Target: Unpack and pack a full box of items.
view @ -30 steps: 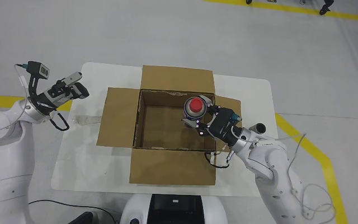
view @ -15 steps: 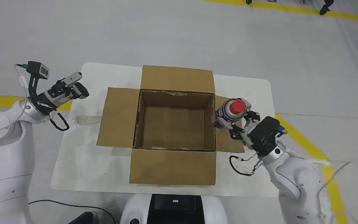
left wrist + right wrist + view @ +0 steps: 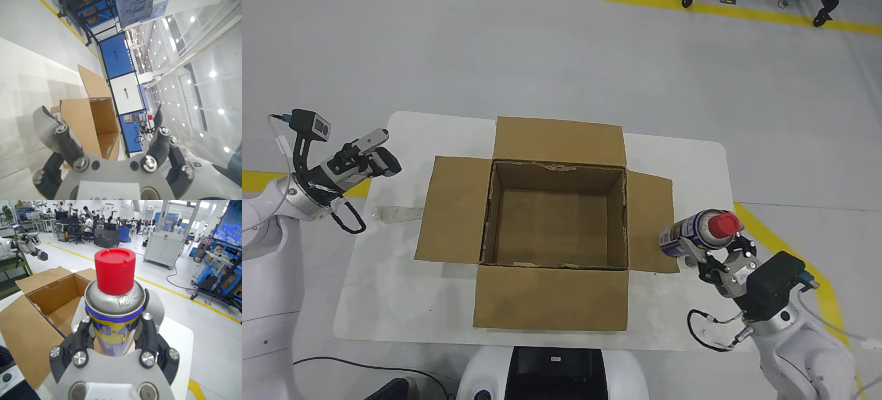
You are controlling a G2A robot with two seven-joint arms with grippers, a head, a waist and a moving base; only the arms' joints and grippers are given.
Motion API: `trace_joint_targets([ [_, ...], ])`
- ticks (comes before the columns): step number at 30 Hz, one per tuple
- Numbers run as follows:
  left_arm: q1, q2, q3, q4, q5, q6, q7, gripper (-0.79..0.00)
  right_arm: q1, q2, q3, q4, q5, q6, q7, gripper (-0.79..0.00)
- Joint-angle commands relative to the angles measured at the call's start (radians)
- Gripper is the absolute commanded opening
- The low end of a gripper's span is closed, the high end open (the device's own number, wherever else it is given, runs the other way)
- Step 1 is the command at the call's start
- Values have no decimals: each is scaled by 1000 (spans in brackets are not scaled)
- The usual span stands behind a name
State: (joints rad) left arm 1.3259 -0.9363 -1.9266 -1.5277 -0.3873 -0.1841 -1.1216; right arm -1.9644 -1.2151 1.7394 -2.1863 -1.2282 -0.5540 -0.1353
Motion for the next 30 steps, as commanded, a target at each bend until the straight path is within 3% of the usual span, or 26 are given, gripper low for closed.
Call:
trace_joint_targets([
  [1,0,0,0,0,0,0,0,0,-2,0,1,0,1,-1,0,-785],
  [23,0,0,0,0,0,0,0,0,2,0,0,-1,0,2,3,-785],
  [30,0,0,0,0,0,0,0,0,-44,2,104,62,82,2,-61,-785],
])
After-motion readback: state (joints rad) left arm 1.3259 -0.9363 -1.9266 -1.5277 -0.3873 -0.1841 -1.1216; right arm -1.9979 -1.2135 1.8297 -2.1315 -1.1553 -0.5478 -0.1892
